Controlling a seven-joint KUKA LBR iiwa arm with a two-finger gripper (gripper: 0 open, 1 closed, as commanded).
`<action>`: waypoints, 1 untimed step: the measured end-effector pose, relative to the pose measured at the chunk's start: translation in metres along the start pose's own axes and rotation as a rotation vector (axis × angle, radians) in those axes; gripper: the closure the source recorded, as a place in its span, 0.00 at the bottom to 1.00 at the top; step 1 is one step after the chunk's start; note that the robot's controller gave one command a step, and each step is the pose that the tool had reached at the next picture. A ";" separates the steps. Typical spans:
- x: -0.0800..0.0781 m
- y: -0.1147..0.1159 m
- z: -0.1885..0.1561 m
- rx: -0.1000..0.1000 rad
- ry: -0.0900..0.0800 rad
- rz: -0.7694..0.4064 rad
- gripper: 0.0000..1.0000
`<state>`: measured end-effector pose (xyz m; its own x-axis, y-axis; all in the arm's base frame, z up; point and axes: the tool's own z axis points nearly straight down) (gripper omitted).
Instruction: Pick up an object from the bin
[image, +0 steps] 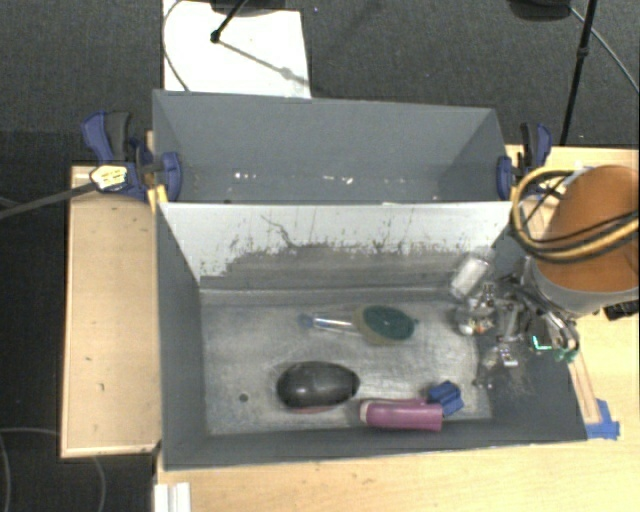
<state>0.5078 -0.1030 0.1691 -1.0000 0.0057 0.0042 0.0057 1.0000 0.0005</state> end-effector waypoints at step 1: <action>0.006 0.027 0.081 0.004 -0.006 -0.291 0.00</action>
Offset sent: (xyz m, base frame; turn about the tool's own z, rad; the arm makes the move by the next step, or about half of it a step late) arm -0.0096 0.0330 -0.0991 -0.2994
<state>0.5018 -0.0756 0.0878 -0.9597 -0.2811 -0.0016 -0.2811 0.9597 -0.0028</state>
